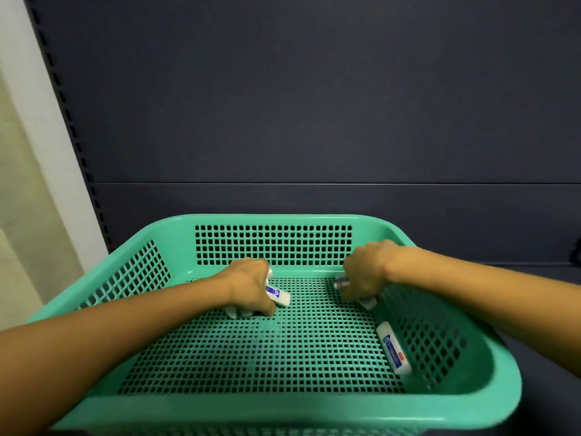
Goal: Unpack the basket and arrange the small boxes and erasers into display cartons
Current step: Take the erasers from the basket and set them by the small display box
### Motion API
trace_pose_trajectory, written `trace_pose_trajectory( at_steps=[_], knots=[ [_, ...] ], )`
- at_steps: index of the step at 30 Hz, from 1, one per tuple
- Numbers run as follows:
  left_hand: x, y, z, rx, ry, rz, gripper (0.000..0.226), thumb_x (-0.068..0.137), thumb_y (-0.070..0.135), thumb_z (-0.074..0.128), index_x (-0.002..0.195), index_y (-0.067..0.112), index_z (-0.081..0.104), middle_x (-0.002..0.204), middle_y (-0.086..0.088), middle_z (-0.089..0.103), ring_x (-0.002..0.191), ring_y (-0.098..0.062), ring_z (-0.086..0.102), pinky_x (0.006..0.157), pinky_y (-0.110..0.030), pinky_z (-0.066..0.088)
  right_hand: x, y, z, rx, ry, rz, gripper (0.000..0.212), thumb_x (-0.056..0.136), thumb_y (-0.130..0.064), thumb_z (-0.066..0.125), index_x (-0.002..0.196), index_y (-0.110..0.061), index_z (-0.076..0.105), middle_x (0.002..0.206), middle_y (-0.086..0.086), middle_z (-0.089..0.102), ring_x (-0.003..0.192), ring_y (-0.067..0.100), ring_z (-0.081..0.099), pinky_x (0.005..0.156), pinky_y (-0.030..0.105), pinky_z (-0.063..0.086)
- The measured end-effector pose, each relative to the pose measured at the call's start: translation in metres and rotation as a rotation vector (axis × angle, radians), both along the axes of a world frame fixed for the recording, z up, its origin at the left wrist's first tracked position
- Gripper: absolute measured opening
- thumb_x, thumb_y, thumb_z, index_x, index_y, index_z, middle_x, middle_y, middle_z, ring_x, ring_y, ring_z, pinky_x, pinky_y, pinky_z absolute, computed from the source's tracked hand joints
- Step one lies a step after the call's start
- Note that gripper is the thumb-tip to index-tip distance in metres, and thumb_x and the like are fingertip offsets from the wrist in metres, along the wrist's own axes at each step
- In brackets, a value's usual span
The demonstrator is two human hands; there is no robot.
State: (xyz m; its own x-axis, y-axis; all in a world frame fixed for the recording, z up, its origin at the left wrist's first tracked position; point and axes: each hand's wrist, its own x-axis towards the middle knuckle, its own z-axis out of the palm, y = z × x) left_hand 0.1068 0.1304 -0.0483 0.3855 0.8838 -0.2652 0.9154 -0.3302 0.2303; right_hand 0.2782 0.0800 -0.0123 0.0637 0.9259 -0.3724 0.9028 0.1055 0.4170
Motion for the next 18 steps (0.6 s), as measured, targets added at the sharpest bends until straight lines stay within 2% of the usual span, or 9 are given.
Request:
trace_pose_trajectory(
  at_steps=[3,5,7,11,13,15,18],
  knots=[
    [-0.002,0.002,0.001,-0.019,-0.028,0.0,0.05,0.08,0.02,0.065,0.121,0.008,0.04,0.066,-0.004,0.058,0.047,-0.013,0.052,0.042,-0.022,0.049,0.008,-0.001,0.008,0.172,0.059,-0.059,0.034,0.091,-0.045,0.044,0.069,-0.019,0.05,0.085,0.0,0.053,0.081,0.019,0.051,0.069,0.028,0.038],
    [-0.002,0.002,0.002,-0.028,-0.041,-0.011,0.046,0.081,0.022,0.063,0.118,0.009,0.041,0.061,-0.003,0.058,0.045,-0.013,0.052,0.041,-0.021,0.048,0.007,0.001,0.005,0.162,0.048,-0.096,0.031,0.091,-0.041,0.045,0.073,-0.017,0.054,0.085,-0.001,0.055,0.086,0.02,0.053,0.072,0.028,0.038],
    [-0.002,0.002,0.002,-0.017,-0.037,-0.032,0.039,0.081,0.024,0.063,0.112,0.009,0.044,0.06,-0.001,0.058,0.043,-0.012,0.052,0.039,-0.017,0.045,0.002,0.005,-0.005,0.087,0.015,-0.104,0.029,0.09,-0.032,0.045,0.065,-0.019,0.05,0.073,-0.004,0.048,0.079,0.017,0.049,0.073,0.027,0.039],
    [-0.001,0.0,0.006,-0.008,-0.088,-0.045,0.028,0.08,0.023,0.063,0.1,0.009,0.049,0.06,-0.002,0.061,0.042,-0.011,0.054,0.038,-0.014,0.041,0.003,0.011,-0.016,0.024,0.009,-0.071,0.029,0.089,-0.025,0.05,0.061,-0.019,0.047,0.064,-0.006,0.04,0.056,0.009,0.035,0.053,0.019,0.031],
    [0.0,-0.004,0.011,-0.017,-0.124,-0.064,0.027,0.079,0.022,0.063,0.099,0.009,0.05,0.065,-0.003,0.06,0.048,-0.013,0.054,0.043,-0.016,0.044,0.007,0.013,-0.017,0.028,0.028,-0.058,0.021,0.085,-0.024,0.055,0.066,-0.018,0.051,0.064,-0.006,0.04,0.055,0.009,0.035,0.049,0.02,0.029],
    [0.002,-0.011,0.017,-0.024,-0.153,-0.13,0.021,0.08,0.022,0.064,0.091,0.014,0.048,0.07,-0.002,0.058,0.053,-0.012,0.053,0.047,-0.019,0.045,0.01,0.013,-0.016,0.056,0.068,-0.055,0.008,0.083,-0.025,0.057,0.08,-0.018,0.057,0.067,-0.006,0.043,0.057,0.009,0.037,0.05,0.021,0.03],
    [0.009,-0.027,0.023,-0.085,-0.237,-0.3,0.023,0.08,0.018,0.065,0.081,0.02,0.042,0.074,-0.006,0.057,0.051,-0.013,0.053,0.046,-0.023,0.049,0.013,0.009,0.0,0.165,0.239,-0.052,0.016,0.087,-0.032,0.053,0.092,-0.017,0.055,0.079,-0.001,0.051,0.07,0.017,0.048,0.062,0.027,0.039]
  ],
)
